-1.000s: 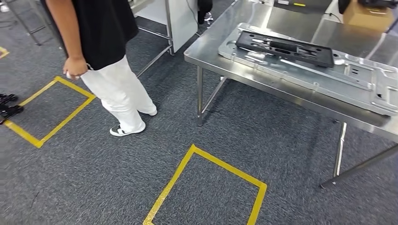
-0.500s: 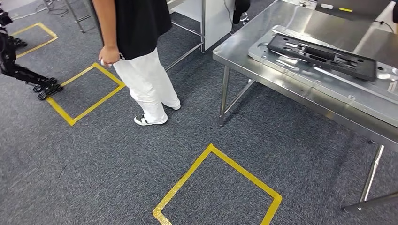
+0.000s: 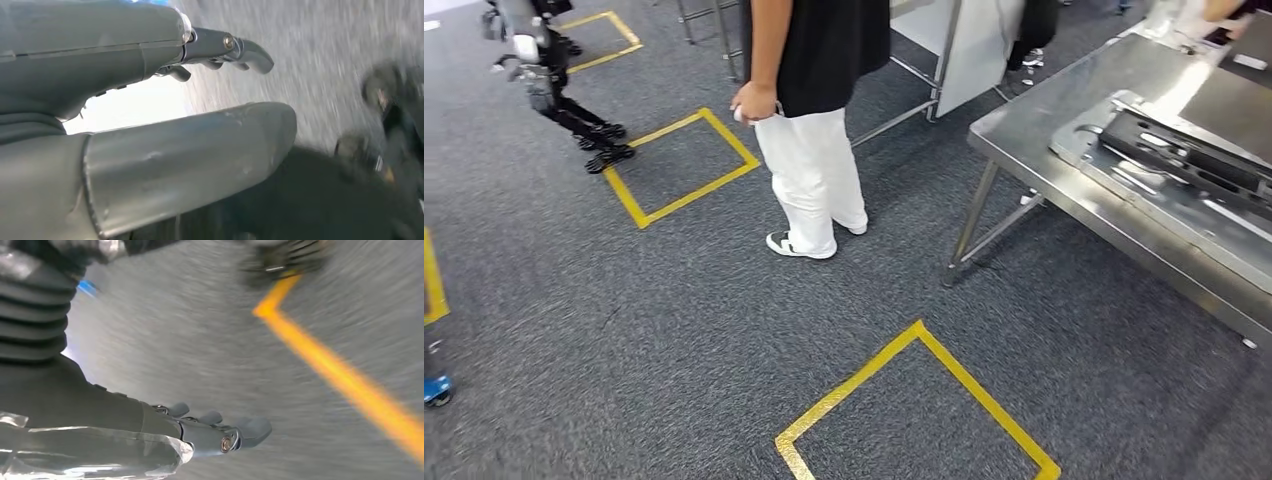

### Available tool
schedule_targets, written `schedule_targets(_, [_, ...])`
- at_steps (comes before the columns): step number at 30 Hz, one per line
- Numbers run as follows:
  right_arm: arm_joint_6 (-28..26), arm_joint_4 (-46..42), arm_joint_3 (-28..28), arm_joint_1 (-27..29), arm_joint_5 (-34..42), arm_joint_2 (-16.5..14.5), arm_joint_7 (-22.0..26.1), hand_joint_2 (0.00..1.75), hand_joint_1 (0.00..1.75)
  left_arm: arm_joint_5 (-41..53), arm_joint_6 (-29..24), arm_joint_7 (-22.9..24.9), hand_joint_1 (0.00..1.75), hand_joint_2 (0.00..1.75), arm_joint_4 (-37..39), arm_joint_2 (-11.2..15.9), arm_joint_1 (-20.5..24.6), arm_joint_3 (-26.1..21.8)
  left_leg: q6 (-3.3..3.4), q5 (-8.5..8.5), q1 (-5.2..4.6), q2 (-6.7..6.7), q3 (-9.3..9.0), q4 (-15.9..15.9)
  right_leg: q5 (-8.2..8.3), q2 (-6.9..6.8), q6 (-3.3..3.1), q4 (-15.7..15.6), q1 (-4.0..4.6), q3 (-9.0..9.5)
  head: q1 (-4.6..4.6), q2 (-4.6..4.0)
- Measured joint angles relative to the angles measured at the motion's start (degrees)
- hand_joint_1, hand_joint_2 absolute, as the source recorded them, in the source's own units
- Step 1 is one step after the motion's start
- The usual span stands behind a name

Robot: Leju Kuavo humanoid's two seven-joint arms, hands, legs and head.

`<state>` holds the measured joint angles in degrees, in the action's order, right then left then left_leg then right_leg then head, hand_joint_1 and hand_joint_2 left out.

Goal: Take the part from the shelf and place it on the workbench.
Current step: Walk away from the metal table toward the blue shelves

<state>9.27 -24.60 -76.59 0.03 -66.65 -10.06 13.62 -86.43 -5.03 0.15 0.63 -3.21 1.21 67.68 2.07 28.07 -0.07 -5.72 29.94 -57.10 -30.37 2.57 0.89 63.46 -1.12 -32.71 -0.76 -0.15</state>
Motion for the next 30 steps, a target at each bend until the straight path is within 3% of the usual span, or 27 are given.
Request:
schedule_targets(2, [-3.3, 0.4, -3.2, -1.4, 3.0, -0.4, -13.5, 0.0, 0.0, -0.1, 2.3, -0.1, 0.0, 0.0, 0.0, 0.4, 0.2, -5.7, -0.65, 0.19, 0.07, -1.46, 0.46, -0.4, 1.03, 2.02, -0.32, -3.8, 0.02, 1.5, -0.01, 0.0])
schedule_targets(3, [-5.1, 0.6, -4.7, -2.1, 4.8, -0.6, -18.7, 0.0, 0.0, -0.1, 2.7, -0.8, 0.0, 0.0, 0.0, 0.6, 0.4, -9.4, -1.02, 0.17, 0.14, -2.13, 0.76, -0.5, 0.82, 2.14, -0.48, -4.0, 0.11, 1.61, -0.02, 0.0])
schedule_targets(4, [-6.8, 0.6, -6.0, -2.7, 6.7, -1.0, -21.6, 0.0, 0.0, -0.1, 2.7, -2.0, 0.0, 0.0, 0.0, 0.7, 0.4, -13.4, -1.42, 0.08, 0.25, -2.85, 0.99, -0.4, 0.9, 1.47, -0.74, -4.2, 0.08, 1.68, -0.03, 0.0])
schedule_targets(5, [-8.2, 0.6, -6.9, -3.2, 8.5, -1.5, -22.5, 0.0, 0.0, -0.1, 2.6, -3.6, 0.0, 0.0, 0.0, 0.7, 0.5, -17.1, -1.71, 0.16, 0.3, -2.64, 1.14, -0.6, 1.04, 0.72, -1.11, -4.5, 0.02, 1.83, -0.02, 0.0])
schedule_targets(7, [-9.4, 0.5, -8.1, -3.8, 11.1, -2.3, -20.9, 0.0, 0.0, 0.1, 2.4, -6.2, 0.0, 0.0, 0.0, 0.7, 0.6, -23.3, -2.29, 1.82, 0.23, 0.46, 2.39, -3.3, 1.33, -0.8, -1.96, -5.2, -0.21, 2.18, -0.17, 0.0])
schedule_targets(9, [-8.1, 0.4, -8.6, -3.9, 12.0, -2.8, -16.9, 0.0, 0.0, 0.4, 2.7, -7.4, 0.0, 0.0, 0.0, 0.7, 0.9, -25.9, -2.89, 5.45, 0.38, 4.11, 5.88, -10.3, 1.32, -2.53, -2.43, -5.5, -0.08, 2.33, -0.31, 0.0])
schedule_targets(11, [-5.0, 0.2, -8.5, -3.6, 11.8, -3.0, -11.0, 0.0, 0.0, 0.6, 3.8, -8.3, 0.0, 0.0, 0.0, 0.7, 0.8, -26.7, -3.48, 7.52, 0.75, 5.0, 9.09, -16.4, 1.11, -4.43, -2.43, -5.5, -0.03, 2.39, -0.31, 0.0])
schedule_targets(12, [-3.3, 0.1, -8.3, -3.4, 11.5, -3.1, -7.9, 0.0, 0.0, 0.6, 4.5, -8.7, 0.0, 0.0, 0.0, 0.7, 0.6, -26.7, -3.71, 6.96, 0.96, 5.22, 9.28, -16.7, 0.98, -5.32, -2.32, -5.5, -0.07, 2.49, -0.31, 0.0])
schedule_targets(13, [-1.9, 0.0, -7.9, -3.2, 11.1, -3.1, -5.2, 0.0, 0.0, 0.5, 5.1, -9.2, 0.0, 0.0, 0.0, 0.7, 0.3, -26.8, -3.9, 5.39, 1.16, 5.59, 8.24, -14.7, 0.83, -6.14, -2.11, -5.4, -0.15, 2.68, -0.31, 0.0])
schedule_targets(15, [-0.2, -0.2, -7.1, -2.8, 9.9, -2.9, -1.2, 0.0, 0.0, 0.5, 6.0, -9.6, 0.0, 0.0, 0.0, 0.5, -0.1, -26.8, -4.13, 1.64, 1.37, 7.79, 3.97, -6.6, 0.36, -7.71, -1.41, -5.3, -0.24, 3.2, -0.32, 0.0])
schedule_targets(17, [0.4, -0.4, -6.3, -2.4, 8.7, -2.6, 1.4, 0.0, 0.0, 0.5, 6.4, -9.2, 0.0, 0.0, 0.0, 0.2, -0.4, -26.8, -3.59, -0.03, 1.19, 9.26, 1.37, -1.4, -0.08, -8.99, -0.46, -5.2, -0.08, 3.59, -0.24, 0.0])
schedule_targets(20, [0.1, -0.4, -5.7, -2.6, 7.6, -2.2, 0.2, 0.0, 0.0, 0.8, 5.9, -6.3, 0.0, 0.0, 0.0, 0.1, -0.5, -26.4, -2.14, -0.24, 0.86, 7.69, 1.61, -0.7, -0.17, -10.07, 0.86, -5.6, -0.17, 4.25, -0.16, 0.0])
schedule_targets(22, [-1.1, -0.2, -5.6, -2.8, 7.4, -2.0, -4.0, 0.0, 0.0, 1.6, 5.1, -2.8, 0.0, 0.0, 0.0, 0.3, -0.5, -25.8, -1.3, -0.51, 0.9, 6.48, 1.4, -0.4, -1.73, -7.53, 1.43, -4.1, -0.51, 3.94, -0.15, 0.0])
schedule_targets(23, [-2.0, -0.1, -5.7, -2.9, 7.7, -1.9, -6.5, 0.0, 0.0, 2.3, 4.7, -1.1, 0.0, 0.0, 0.0, 0.4, -0.3, -25.2, -0.96, -0.64, 0.9, 5.9, 1.27, -0.2, -3.41, -5.61, 1.49, -1.5, -0.57, 2.79, -0.14, 0.0])
schedule_targets(24, [-3.3, 0.0, -5.9, -3.0, 8.5, -1.8, -9.4, 0.0, 0.0, 3.3, 4.4, 0.7, 0.0, 0.0, 0.0, 0.6, -0.2, -24.5, -0.73, -0.68, 0.72, 5.3, 1.34, -0.2, -5.41, -4.02, 1.32, 2.3, -0.44, 0.91, -0.14, 0.0])
schedule_targets(26, [-6.8, 0.3, -7.0, -3.4, 11.8, -1.9, -15.2, 0.0, 0.0, 6.7, 4.0, 4.0, 0.0, 0.0, 0.0, 1.2, 0.1, -22.2, -0.35, -0.73, 0.16, 3.79, 1.48, -0.2, -7.99, -3.06, 0.68, 9.7, 0.07, -3.24, -0.14, 0.0])
schedule_targets(27, [-8.9, 0.5, -7.7, -3.8, 14.0, -2.0, -17.6, 0.0, 0.0, 9.0, 4.0, 5.5, 0.0, 0.0, 0.0, 1.6, 0.2, -20.6, -0.21, -0.72, -0.17, 2.94, 1.43, -0.2, -7.69, -2.92, 0.15, 11.2, 0.46, -4.38, -0.14, 0.0])
schedule_targets(28, [-10.7, 0.5, -8.5, -4.1, 16.4, -2.1, -19.1, 0.0, 0.0, 11.3, 4.2, 6.5, 0.0, 0.0, 0.0, 2.1, 0.2, -18.8, -0.1, -0.67, -0.48, 2.07, 1.25, -0.2, -6.04, -2.65, -0.56, 10.2, 0.96, -4.35, -0.14, 0.0])
schedule_targets(29, [-12.2, 0.6, -9.1, -4.5, 18.5, -2.2, -20.0, 0.0, 0.0, 13.4, 4.5, 7.2, 0.0, 0.0, 0.0, 2.4, 0.2, -16.9, -0.01, -0.61, -0.75, 1.23, 0.97, -0.2, -3.44, -2.0, -1.43, 7.2, 1.56, -3.32, -0.14, 0.0])
schedule_targets(30, [-13.3, 0.6, -9.5, -4.8, 20.3, -2.2, -20.3, 0.0, 0.0, 15.2, 4.8, 7.5, 0.0, 0.0, 0.0, 2.7, 0.2, -15.0, 0.09, -0.54, -0.83, 0.52, 0.79, -0.2, -0.86, -0.49, -2.46, 3.2, 2.16, -1.79, -0.15, 0.0])
